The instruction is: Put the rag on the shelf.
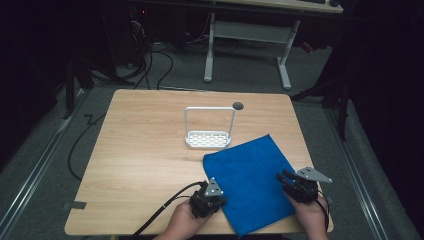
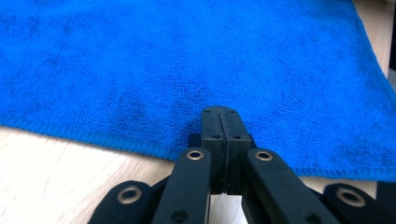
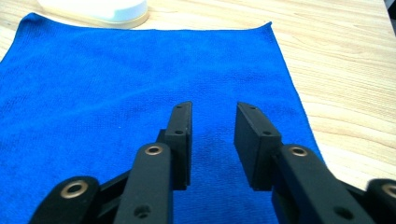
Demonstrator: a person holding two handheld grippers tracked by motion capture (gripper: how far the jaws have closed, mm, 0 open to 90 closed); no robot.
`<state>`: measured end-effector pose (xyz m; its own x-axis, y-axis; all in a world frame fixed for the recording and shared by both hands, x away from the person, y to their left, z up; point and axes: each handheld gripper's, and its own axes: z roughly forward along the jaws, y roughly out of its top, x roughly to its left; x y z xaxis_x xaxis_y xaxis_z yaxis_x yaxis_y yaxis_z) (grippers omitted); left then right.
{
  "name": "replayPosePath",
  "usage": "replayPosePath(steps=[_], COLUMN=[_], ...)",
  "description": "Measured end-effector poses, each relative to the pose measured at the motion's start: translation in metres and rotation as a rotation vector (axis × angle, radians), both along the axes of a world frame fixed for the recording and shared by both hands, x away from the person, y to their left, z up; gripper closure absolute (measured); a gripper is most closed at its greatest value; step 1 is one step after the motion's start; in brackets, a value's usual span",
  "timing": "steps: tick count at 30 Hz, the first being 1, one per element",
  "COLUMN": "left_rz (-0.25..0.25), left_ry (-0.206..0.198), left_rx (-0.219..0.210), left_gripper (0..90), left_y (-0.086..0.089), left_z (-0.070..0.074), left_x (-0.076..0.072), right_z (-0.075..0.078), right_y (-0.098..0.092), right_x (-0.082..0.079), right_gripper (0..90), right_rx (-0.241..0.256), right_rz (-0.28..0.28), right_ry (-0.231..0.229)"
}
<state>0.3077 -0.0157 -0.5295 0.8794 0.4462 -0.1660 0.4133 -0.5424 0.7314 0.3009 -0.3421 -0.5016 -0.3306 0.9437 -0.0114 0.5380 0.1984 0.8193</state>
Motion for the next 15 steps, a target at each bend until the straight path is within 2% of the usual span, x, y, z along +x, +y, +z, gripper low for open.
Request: replayPosePath(steps=[5,11,12,13,14,15], left_rz=[0.007,0.03,0.03,0.054,0.054,0.085], left_ry=[0.006,0.01,0.01,0.018,0.018,0.029], left_rx=[0.007,0.042,0.042,0.034,0.034,0.024], left_gripper=[90.0,90.0,90.0,90.0,90.0,90.0], left_y=[0.016,0.049,0.049,0.064,0.064,0.079], left_z=[0.001,0.003,0.003,0.003,0.003,0.002], left_x=[-0.001,-0.002,-0.002,0.0,0.0,0.003], right_z=[0.0,-0.002,-0.002,-0.003,-0.003,-0.004], right_y=[0.001,-0.001,-0.001,0.0,0.0,0.001], right_x=[-0.001,-0.001,-0.001,-0.001,0.0,0.0], right_gripper=[69.4,73.4,73.4,77.0,79.0,82.9], right_rx=[0.001,0.002,0.002,0.006,0.01,0.014], right_rz=[0.015,0.025,0.025,0.029,0.034,0.038], right_ry=[0.001,0.008,0.008,0.014,0.016,0.024])
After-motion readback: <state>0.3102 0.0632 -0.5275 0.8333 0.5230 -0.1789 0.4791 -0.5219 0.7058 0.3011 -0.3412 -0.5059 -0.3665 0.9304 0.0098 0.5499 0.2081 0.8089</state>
